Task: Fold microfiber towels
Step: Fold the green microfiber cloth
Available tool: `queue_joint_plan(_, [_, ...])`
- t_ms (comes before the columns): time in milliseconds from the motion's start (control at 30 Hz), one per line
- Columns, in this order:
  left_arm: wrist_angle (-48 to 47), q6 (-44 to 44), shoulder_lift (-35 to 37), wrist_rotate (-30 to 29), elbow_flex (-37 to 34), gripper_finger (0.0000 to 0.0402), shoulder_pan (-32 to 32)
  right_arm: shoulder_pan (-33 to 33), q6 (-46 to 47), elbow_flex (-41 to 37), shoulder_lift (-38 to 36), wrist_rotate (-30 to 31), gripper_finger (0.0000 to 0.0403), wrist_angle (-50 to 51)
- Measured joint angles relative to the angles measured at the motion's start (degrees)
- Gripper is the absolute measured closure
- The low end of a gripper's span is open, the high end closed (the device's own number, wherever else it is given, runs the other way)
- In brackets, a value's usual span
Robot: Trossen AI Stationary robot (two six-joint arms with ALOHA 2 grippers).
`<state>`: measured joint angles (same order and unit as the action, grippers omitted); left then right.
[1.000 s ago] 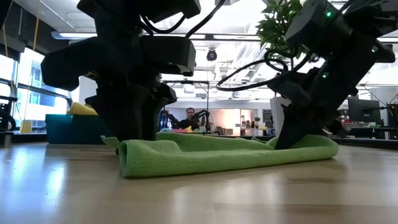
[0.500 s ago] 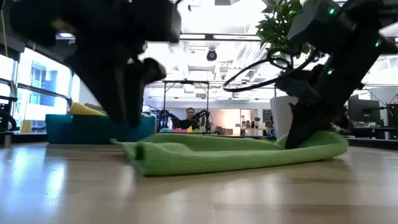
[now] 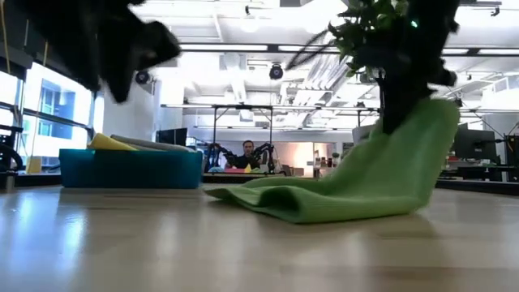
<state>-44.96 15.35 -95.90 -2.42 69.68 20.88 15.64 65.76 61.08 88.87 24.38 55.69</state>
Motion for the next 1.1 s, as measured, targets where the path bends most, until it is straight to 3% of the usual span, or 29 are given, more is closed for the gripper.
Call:
queue_joint_plan(333, [-4.61,5.64,3.53,0.38,-0.04,0.0273,6.14,0.39,-1.50,14.02,4.48,0.37,0.0403,7.44])
queue_joint_plan(633, [-4.17,10.13,5.34,-0.72,0.10,0.0273,12.97,0.52,-5.26,24.55,15.88,-2.93,0.0403,8.85])
queue_joint_plan(933, [-4.60,16.22,5.29,-4.68,0.14,0.0273,18.56,1.86,-7.76,37.33,25.63,-5.37,0.0403,9.83])
queue_joint_plan(1100, [-4.51,19.71,5.25,-7.19,0.14,0.0273,21.48,3.65,-7.61,40.69,30.63,-5.83,0.0403,9.39])
